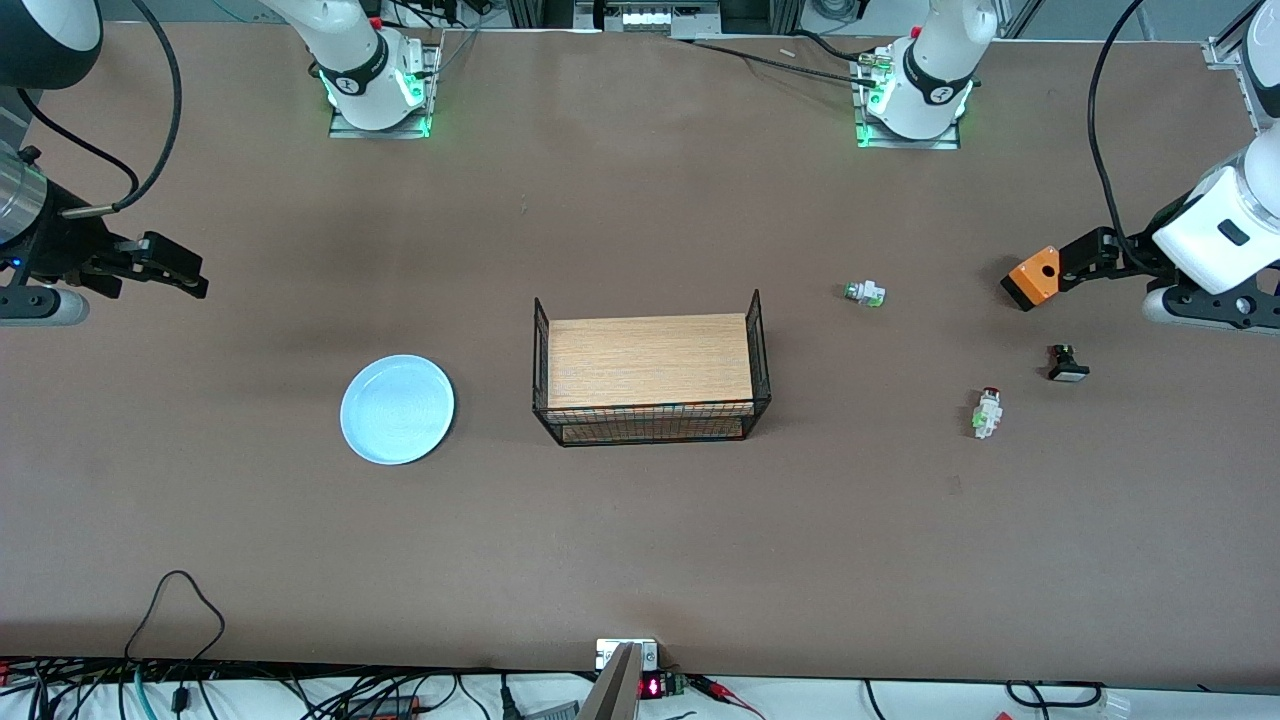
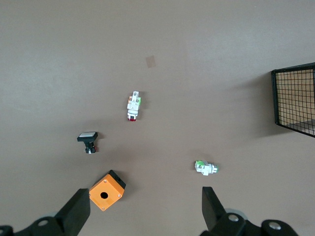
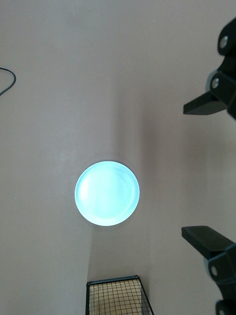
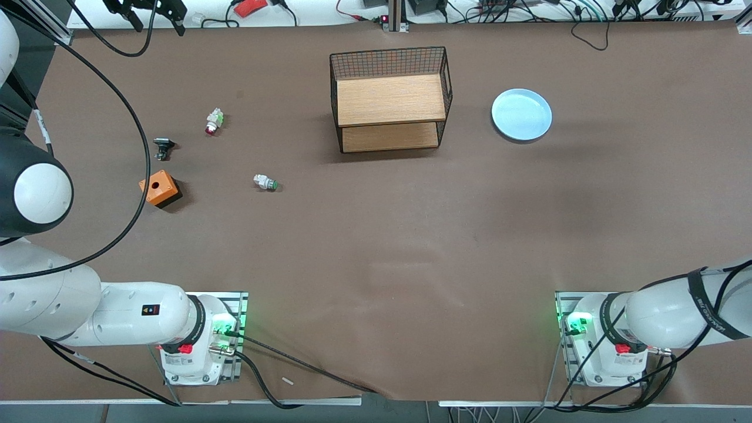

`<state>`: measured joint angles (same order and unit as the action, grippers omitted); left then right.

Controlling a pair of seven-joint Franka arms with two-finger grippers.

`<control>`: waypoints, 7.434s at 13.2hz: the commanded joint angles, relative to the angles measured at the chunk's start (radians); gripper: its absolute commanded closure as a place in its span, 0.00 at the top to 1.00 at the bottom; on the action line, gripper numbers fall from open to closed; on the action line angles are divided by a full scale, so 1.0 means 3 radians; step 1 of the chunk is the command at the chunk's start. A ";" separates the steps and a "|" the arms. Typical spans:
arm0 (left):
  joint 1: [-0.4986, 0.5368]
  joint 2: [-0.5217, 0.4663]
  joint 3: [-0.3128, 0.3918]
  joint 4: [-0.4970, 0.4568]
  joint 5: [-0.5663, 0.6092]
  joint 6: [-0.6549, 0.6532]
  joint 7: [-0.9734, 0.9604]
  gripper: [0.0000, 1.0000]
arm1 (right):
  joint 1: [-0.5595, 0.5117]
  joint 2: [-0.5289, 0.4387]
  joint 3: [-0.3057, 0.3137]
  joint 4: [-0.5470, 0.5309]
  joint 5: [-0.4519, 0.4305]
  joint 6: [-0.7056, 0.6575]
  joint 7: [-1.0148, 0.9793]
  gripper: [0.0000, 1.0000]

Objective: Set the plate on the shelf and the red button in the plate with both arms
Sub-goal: 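Move the right gripper over the light blue plate, then lower the right gripper and grip the plate rim, then lift the plate with the right gripper toward the wooden box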

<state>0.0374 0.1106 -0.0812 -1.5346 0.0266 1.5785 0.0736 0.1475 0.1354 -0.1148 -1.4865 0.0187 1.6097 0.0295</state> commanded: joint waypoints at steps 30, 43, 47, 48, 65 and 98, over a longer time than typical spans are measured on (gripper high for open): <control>0.0013 0.0035 0.0000 0.0079 -0.0002 -0.0015 0.0072 1.00 | 0.0071 0.0822 -0.0103 -0.1154 0.0521 0.2118 0.0326 1.00; 0.0013 0.0035 0.0000 0.0079 -0.0002 -0.0015 0.0072 1.00 | 0.0005 0.1266 0.0029 -0.1621 0.0454 0.3337 -0.0104 1.00; 0.0013 0.0035 0.0000 0.0079 -0.0002 -0.0021 0.0072 1.00 | 0.0065 0.1328 0.0045 -0.1605 0.0449 0.3388 -0.0104 1.00; 0.0013 0.0035 0.0000 0.0079 -0.0002 -0.0021 0.0072 1.00 | 0.0066 0.1379 0.0045 -0.1570 0.0449 0.3388 -0.0104 1.00; 0.0013 0.0035 0.0000 0.0074 -0.0002 -0.0026 0.0072 1.00 | 0.0055 0.1430 0.0035 -0.1590 0.0449 0.3083 -0.0139 0.00; 0.0013 0.0035 0.0000 0.0074 -0.0002 -0.0026 0.0072 1.00 | 0.1271 0.0418 -0.0354 0.0338 0.0372 0.0116 0.2011 0.00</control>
<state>0.0379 0.1115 -0.0804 -1.5346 0.0266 1.5785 0.0736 0.4663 0.2748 -0.1942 -1.4019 0.1308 1.6683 0.5342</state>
